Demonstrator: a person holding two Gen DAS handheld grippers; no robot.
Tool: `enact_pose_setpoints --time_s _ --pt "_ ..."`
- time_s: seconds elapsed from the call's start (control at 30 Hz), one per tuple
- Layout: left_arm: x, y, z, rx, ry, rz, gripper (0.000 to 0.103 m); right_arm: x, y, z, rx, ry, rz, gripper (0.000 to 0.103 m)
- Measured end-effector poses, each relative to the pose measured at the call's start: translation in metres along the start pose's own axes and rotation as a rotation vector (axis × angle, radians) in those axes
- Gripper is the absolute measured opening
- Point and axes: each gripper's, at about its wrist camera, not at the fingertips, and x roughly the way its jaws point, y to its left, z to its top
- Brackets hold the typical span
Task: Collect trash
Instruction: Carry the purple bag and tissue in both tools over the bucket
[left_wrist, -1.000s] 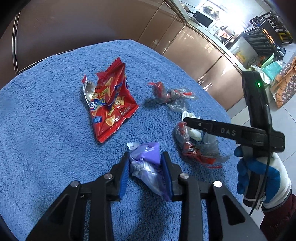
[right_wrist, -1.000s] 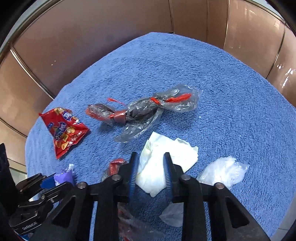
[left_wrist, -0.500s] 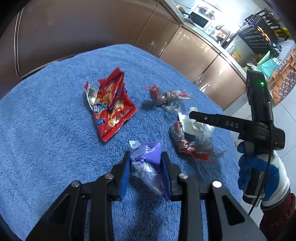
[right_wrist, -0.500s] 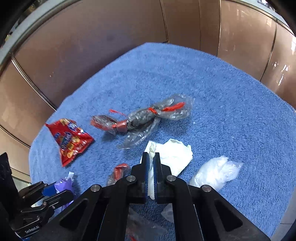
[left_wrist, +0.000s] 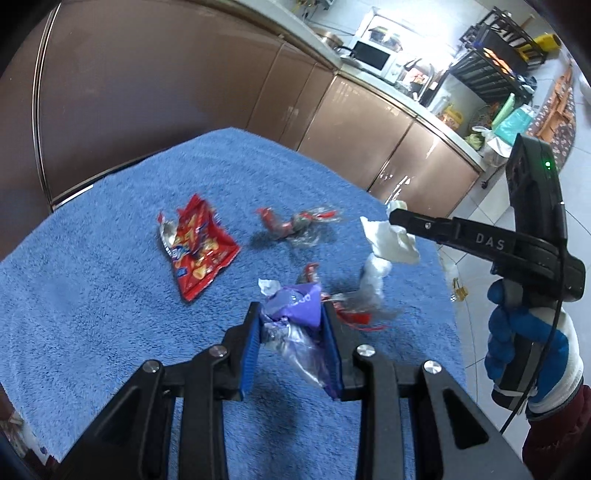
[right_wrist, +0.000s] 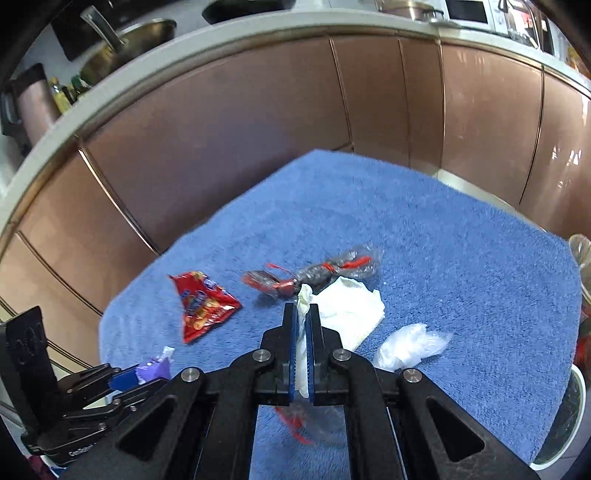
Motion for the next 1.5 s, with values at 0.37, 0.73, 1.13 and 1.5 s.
enact_pose_setpoints --time_s 0.37,0.73,1.13,1.5 --pt "-0.02 -0.053 0.001 0.077 -0.034 -0.011 0.029 -0.069 -0.017 -0.015 0.016 -0.099 0.035 0.005" --pt "0.001 -0.129 0.014 0.183 0.003 -0.046 0.029 -0.139 -0.087 -0.041 0.11 -0.21 -0.002 0.005" --pt "0.111 -0.296 0.035 0.335 0.166 -0.242 0.03 -0.197 -0.247 -0.108 0.352 -0.251 -0.24 0.005" --pt "0.26 -0.448 -0.001 0.426 0.387 -0.313 0.03 -0.177 -0.396 -0.186 0.602 -0.144 -0.37 0.005"
